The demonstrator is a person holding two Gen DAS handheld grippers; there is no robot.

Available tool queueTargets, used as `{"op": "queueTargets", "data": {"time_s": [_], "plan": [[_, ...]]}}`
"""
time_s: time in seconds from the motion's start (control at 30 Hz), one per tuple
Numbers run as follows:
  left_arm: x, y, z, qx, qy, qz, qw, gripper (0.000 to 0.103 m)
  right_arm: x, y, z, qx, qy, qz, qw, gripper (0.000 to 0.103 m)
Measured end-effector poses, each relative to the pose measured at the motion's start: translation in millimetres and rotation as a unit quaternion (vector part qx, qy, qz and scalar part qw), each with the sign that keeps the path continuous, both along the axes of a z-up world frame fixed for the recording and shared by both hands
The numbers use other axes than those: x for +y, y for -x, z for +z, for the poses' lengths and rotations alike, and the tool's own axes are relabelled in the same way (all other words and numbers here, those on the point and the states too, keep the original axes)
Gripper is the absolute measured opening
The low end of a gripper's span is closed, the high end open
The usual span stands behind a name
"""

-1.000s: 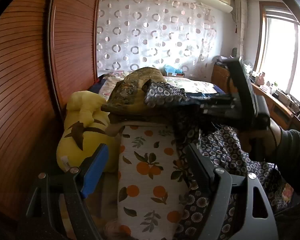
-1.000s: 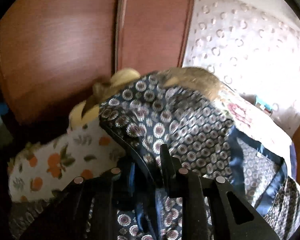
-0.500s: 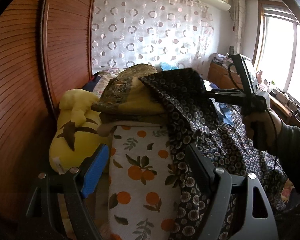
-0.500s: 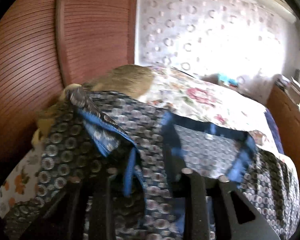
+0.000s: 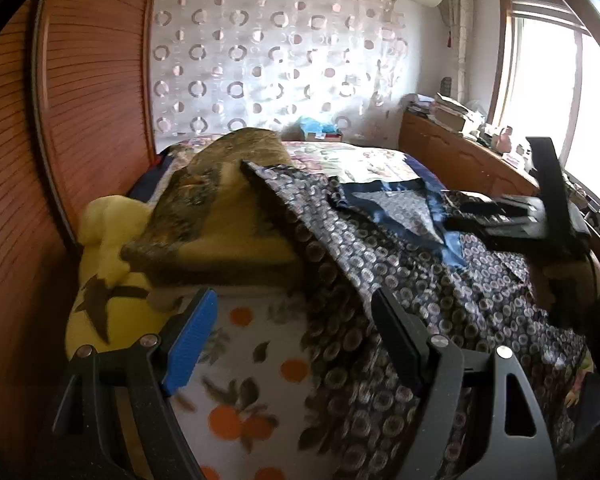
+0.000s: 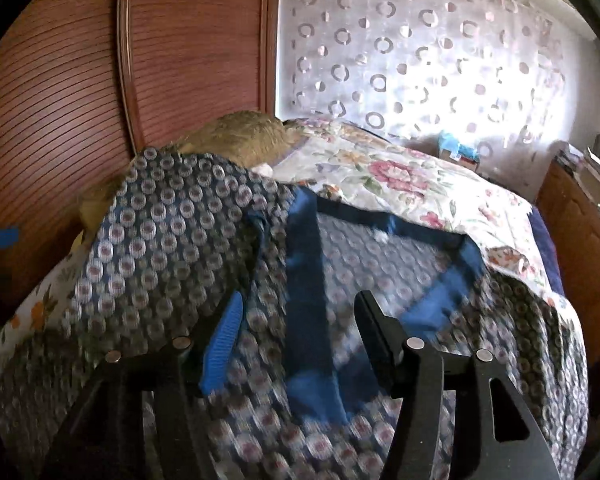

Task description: Fold small clothes

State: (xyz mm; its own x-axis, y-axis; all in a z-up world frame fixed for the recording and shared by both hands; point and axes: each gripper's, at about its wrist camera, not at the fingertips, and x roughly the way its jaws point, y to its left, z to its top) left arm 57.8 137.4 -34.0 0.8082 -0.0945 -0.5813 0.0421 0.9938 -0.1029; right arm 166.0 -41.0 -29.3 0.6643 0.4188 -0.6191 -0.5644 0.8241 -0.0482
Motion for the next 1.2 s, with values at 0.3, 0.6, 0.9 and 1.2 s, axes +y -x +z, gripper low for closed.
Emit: {"op": "queueTargets", "data": {"time_s": [0.3, 0.6, 0.9, 1.2], "plan": [[-16.1, -44.5, -0.9, 0.014, -0.001, -0.02, 0.9997, 0.055, -80.1, 32.2, -21.2, 0.028, 0.032, -0.044, 0.998, 0.06], [-21.1, -82.5, -11.7, 0.056, -0.014, -0.009, 0.9983, 0.041, -152.8, 66.2, -34.0, 0.05, 0.03, -0.111, 0.992, 0.06], [-17.6, -88.0, -12.4, 0.055, -0.033, 0.009, 0.9979, 0.004, -186.1, 95.6, -31.8, 0.053, 0.019, -0.14, 0.989, 0.06], [19.6, -83.0, -0.3, 0.053, -0.012, 0.041, 0.9977, 0.004, -216.6, 122.4, -18.3, 0.039, -0.01, -0.146, 0.988, 0.06]]}}
